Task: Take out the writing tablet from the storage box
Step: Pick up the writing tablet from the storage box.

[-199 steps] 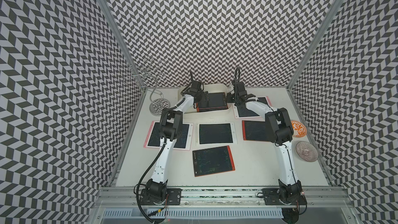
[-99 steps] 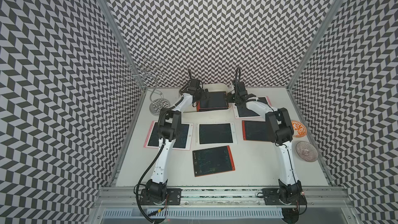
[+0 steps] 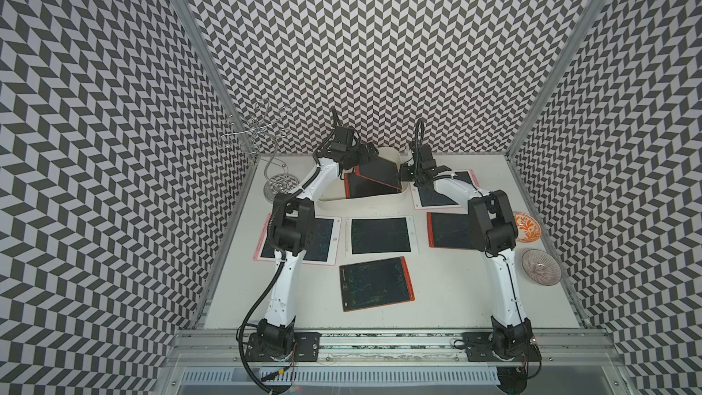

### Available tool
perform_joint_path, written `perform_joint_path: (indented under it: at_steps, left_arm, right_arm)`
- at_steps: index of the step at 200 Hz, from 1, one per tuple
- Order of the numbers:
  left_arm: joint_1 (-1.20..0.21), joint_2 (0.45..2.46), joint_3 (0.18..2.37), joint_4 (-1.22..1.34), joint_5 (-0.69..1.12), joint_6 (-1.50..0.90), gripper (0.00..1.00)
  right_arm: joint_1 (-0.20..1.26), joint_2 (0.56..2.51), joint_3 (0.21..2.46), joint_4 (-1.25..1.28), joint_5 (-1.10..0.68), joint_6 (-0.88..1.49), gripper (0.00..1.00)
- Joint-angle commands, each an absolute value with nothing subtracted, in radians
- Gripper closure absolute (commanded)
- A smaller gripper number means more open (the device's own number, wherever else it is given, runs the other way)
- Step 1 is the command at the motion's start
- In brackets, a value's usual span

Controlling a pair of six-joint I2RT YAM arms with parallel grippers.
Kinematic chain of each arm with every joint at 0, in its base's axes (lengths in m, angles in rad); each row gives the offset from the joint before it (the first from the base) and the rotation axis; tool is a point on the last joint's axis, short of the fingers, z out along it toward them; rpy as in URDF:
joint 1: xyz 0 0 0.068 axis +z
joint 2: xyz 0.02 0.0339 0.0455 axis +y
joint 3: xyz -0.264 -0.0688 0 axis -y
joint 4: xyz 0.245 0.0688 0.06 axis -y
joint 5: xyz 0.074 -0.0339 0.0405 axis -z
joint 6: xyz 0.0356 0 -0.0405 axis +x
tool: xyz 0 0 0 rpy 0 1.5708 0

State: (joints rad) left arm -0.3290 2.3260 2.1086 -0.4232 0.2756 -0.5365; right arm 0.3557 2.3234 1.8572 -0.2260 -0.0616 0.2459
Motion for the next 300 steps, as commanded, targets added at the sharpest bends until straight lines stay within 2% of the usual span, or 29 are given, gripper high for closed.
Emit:
perform_joint_path:
  at_steps: [1,38,114,128,143,175,189,234,254,300]
  left_arm:
    - [-0.337,2.299,2.089,-0.411,0.324,-0.549,0.01]
    - [-0.333,2.286,2.082,-0.428,0.297,-0.526,0.03]
    - [-0.303,2.253,2.057,-0.524,0.240,-0.497,0.31]
    - [-0.298,2.244,2.043,-0.528,0.239,-0.498,0.38]
    - [-0.296,2.234,2.030,-0.527,0.232,-0.497,0.50]
    - [-0.295,2.230,2.026,-0.544,0.232,-0.491,0.63]
    - [-0.295,2.228,2.025,-0.552,0.232,-0.491,0.73]
    - [-0.294,2.208,2.025,-0.583,0.231,-0.489,0.95]
    - [-0.295,2.187,2.021,-0.592,0.238,-0.493,1.00]
    - [-0.295,2.123,2.003,-0.586,0.272,-0.500,1.00]
  right_arm:
    - [0.378,2.335,1.829,-0.236,-0.121,0.249,1.00]
    - [0.378,2.329,1.825,-0.242,-0.117,0.249,1.00]
    - [0.379,2.316,1.830,-0.247,-0.098,0.247,1.00]
    - [0.378,2.315,1.830,-0.247,-0.097,0.247,1.00]
    - [0.378,2.314,1.831,-0.248,-0.095,0.247,1.00]
    - [0.379,2.309,1.830,-0.251,-0.091,0.249,1.00]
    - [0.379,2.306,1.830,-0.252,-0.089,0.249,1.00]
    - [0.379,2.299,1.830,-0.252,-0.083,0.249,1.00]
    - [0.379,2.298,1.829,-0.252,-0.083,0.251,1.00]
    - [0.379,2.288,1.826,-0.255,-0.083,0.255,1.00]
